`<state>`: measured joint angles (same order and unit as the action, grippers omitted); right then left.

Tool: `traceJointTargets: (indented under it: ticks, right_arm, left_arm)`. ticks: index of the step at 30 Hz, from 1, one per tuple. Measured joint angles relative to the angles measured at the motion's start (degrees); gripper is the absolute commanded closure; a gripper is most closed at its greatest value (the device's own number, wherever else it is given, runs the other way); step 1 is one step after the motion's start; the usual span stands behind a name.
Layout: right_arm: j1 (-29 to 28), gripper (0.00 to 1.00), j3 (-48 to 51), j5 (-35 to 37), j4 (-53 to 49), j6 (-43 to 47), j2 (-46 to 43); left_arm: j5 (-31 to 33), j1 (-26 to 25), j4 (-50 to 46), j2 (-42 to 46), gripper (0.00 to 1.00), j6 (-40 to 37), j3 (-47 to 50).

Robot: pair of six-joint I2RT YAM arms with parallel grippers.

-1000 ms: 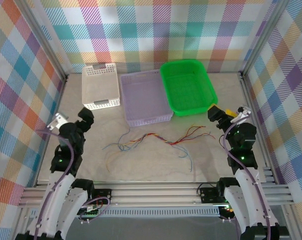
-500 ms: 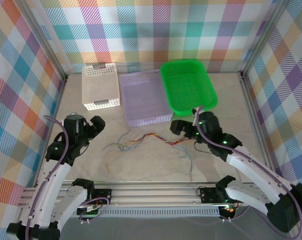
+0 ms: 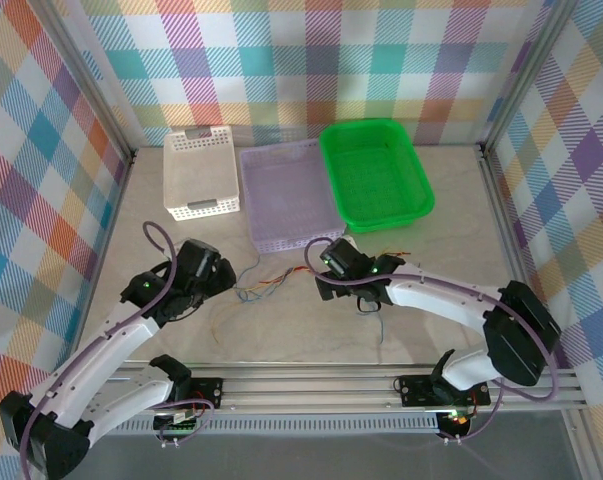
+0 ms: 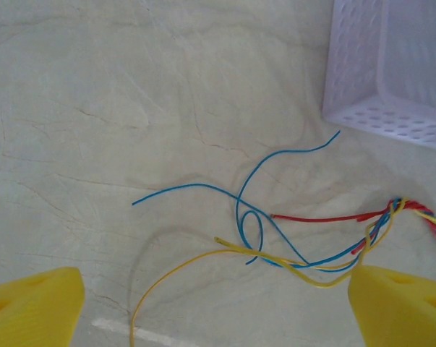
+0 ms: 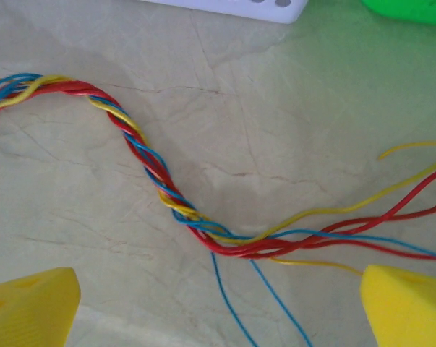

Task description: Untangle the cables

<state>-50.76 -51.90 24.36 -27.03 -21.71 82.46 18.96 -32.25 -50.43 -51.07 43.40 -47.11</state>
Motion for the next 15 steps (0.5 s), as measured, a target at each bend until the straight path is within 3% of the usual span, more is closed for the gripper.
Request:
traceJointTargets:
  ticks: [6, 15]
  right_arm:
    - [0.04, 0.18, -2.19, -1.77, 0.9, 7.28, 4.44]
    - [2.4, 0.24, -5.9, -11.56, 1.68, 12.59, 12.11]
  left_arm:
    - [3.26, -3.06, -0.68, -0.72, 0.07, 1.86, -0.11]
    - [3.8, -4.0, -0.7, 1.07, 0.08, 3.8, -0.37]
